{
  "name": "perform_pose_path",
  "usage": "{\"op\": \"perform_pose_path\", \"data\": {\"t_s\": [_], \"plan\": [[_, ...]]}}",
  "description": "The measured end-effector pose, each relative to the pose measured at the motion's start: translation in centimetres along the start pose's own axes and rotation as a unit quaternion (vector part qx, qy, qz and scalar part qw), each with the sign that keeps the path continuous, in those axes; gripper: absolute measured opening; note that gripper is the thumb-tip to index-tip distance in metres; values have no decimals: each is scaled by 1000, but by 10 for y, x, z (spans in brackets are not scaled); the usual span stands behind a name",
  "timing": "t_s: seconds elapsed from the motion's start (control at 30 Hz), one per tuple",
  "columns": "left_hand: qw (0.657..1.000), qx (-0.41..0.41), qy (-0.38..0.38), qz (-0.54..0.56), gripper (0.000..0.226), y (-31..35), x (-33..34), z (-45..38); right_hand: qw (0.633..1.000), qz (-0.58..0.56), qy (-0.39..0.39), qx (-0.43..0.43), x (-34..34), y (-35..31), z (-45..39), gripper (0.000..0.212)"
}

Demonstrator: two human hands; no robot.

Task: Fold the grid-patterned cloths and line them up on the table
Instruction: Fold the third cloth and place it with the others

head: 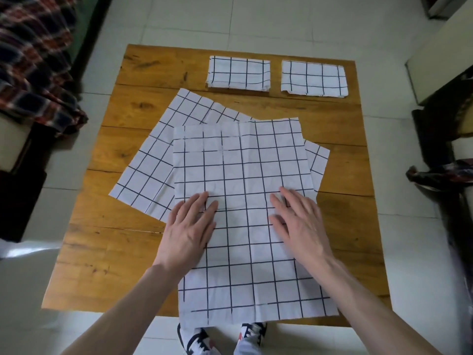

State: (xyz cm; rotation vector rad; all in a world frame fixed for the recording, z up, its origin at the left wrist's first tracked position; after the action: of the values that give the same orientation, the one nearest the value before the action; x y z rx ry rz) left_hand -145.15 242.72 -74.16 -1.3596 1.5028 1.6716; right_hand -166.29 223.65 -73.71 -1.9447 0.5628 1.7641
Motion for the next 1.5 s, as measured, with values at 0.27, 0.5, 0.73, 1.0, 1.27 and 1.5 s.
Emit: {"op": "perform_pose_path", "data": {"t_s": [0.27, 0.5, 0.73, 1.0, 1.27, 1.5], "plan": [[991, -14, 110, 68, 22, 6, -3, -2, 995, 5, 95, -37, -8, -2, -11, 15], [986, -16, 131, 98, 12, 7, -14, -2, 990, -25, 130, -52, -19, -7, -13, 5], [991, 9, 76, 110, 11, 11, -40, -3, 987, -82, 109, -80, -44, -5, -14, 16], [993, 93, 35, 61, 9, 12, -70, -13, 982, -51, 124, -132, -71, 2, -16, 12], [987, 155, 10, 40, 2, 6, -95, -23, 972, -72, 135, -178, -94, 1, -23, 21], [986, 161, 11, 45, 13, -2, -120, -46, 966, -89, 101, -223, -113, 5, -44, 27]]}}
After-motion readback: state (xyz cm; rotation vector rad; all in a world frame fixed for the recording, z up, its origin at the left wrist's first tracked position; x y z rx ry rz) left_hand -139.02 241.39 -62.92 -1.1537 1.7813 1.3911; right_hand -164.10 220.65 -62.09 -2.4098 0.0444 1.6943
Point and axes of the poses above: each hand's wrist, its own z-axis away from the middle knuckle, its own x-axis out of the palm, y = z × x, the point moved 2 cm from there along -z, towards the middle knuckle, and after that the axes turned 9 degrees about z, right-handed, at the moved point
